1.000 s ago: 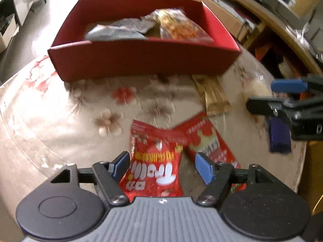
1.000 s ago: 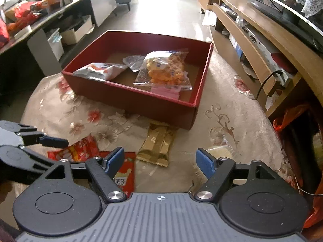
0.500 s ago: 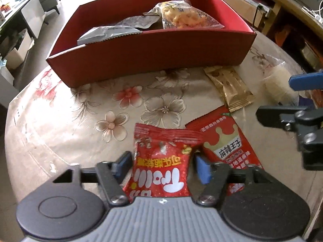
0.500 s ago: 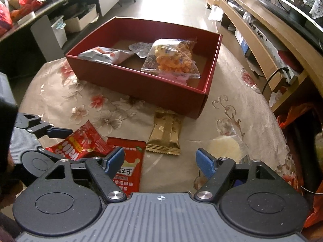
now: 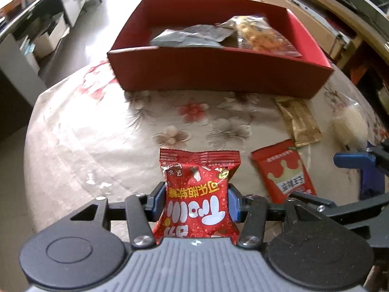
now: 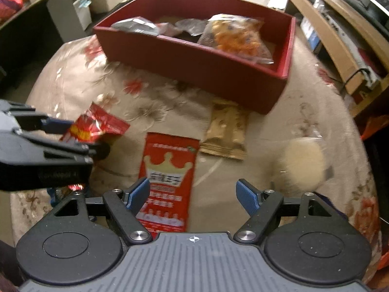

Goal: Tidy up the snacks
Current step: 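Grasp the Trolli bag with the left tool while the right tool grasps the spicy strip pack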

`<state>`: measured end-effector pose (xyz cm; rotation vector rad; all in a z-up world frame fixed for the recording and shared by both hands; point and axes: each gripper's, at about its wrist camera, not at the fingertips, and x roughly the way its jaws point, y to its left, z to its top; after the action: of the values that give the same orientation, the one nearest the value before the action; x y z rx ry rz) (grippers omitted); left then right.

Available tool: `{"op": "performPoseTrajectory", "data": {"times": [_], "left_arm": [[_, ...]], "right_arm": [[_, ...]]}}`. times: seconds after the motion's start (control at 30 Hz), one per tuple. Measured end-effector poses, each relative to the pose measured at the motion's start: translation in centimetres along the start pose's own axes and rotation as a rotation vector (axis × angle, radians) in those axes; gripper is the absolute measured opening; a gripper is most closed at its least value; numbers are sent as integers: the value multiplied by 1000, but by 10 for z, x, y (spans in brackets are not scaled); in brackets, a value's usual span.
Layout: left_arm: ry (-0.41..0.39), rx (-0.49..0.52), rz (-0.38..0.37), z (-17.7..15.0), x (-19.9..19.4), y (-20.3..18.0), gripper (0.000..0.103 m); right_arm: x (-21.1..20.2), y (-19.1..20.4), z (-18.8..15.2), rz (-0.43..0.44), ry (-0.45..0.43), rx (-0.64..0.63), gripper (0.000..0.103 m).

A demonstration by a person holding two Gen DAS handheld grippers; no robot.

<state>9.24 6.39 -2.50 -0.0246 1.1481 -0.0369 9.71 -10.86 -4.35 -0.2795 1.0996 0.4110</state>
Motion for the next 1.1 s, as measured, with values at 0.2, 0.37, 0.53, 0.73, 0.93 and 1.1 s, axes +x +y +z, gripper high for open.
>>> {"op": "performPoseTrajectory", "data": {"times": [0.2,0.37,0.53,0.73,0.93,1.1], "left_arm": [[23,-11,16,-1,13,5,53],[27,0,21,-2,16,4,58],[23,23,47,-5,18,2,71],[19,17,52,-6,18,7,76],[17,10,34,-4,13,2,53],[16,-3,19,-4,9,2,52]], "right_arm": [[17,15,1,6,17,-20,83],[30,21,-1,-16,28,-20,87],[34,18,-2,2,42,-11,103],[32,13,-4,-2,55,-4,98],[17,16,-5,-3,32,-36,63],[11,17,-6,-13,14,-38,58]]}}
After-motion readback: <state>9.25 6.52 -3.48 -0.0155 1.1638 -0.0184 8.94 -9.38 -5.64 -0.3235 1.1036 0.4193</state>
